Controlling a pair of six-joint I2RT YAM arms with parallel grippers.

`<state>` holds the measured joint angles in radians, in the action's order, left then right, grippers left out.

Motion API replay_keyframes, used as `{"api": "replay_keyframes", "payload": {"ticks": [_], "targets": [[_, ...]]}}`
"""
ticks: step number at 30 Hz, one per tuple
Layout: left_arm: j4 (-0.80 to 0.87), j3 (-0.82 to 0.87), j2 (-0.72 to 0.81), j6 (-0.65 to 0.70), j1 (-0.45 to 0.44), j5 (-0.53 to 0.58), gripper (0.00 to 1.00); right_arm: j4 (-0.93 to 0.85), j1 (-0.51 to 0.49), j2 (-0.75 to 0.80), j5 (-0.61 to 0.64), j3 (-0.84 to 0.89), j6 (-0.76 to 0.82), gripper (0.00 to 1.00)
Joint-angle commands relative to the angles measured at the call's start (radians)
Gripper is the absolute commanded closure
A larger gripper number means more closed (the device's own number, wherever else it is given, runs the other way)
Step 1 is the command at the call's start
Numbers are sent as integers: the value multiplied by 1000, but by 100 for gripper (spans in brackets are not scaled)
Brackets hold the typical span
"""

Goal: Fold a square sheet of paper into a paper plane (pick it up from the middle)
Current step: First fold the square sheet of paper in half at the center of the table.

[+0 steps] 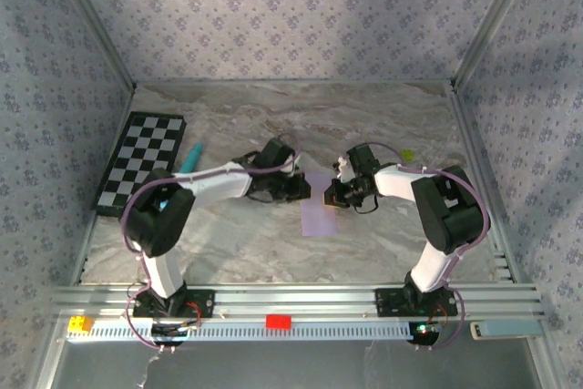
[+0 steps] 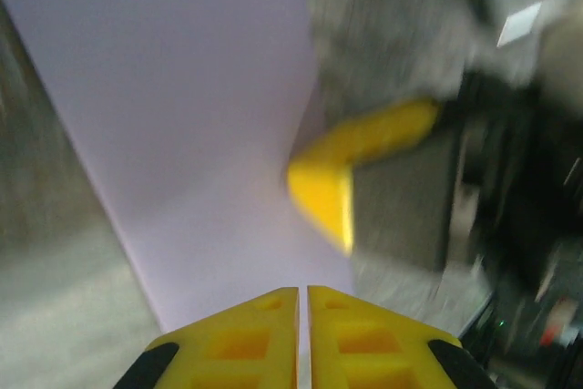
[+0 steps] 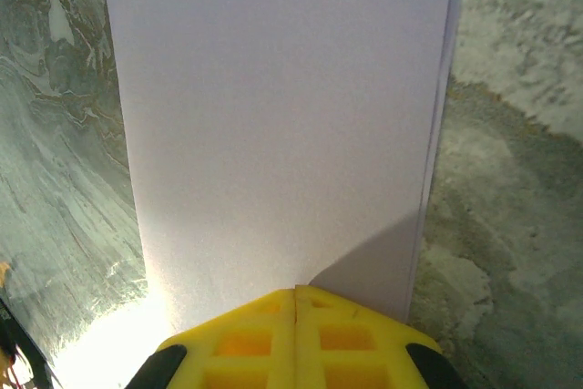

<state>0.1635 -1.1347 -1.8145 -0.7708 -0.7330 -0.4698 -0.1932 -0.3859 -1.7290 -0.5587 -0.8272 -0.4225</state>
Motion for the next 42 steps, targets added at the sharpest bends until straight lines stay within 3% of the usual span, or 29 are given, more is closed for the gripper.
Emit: {"api": "replay_keyframes", "payload": {"ticks": [1,13,20,31,42], "targets": [[-8,-80,-90,-11,36,17,90,-123,-2,-41,113,46,-10,100],[-31,-195,-282,-7,83,28,89,-122,-8,-47,114,47,-9,100],[-68,-108,-284,-5,100,35,89,-125,-7,-48,116,48,-6,100],[-16,-222,-268,12,121,6,87,-136,-7,-46,118,34,-2,100],[-15,-197,-318,10,128,18,88,-126,-7,-41,109,38,-9,100]]}}
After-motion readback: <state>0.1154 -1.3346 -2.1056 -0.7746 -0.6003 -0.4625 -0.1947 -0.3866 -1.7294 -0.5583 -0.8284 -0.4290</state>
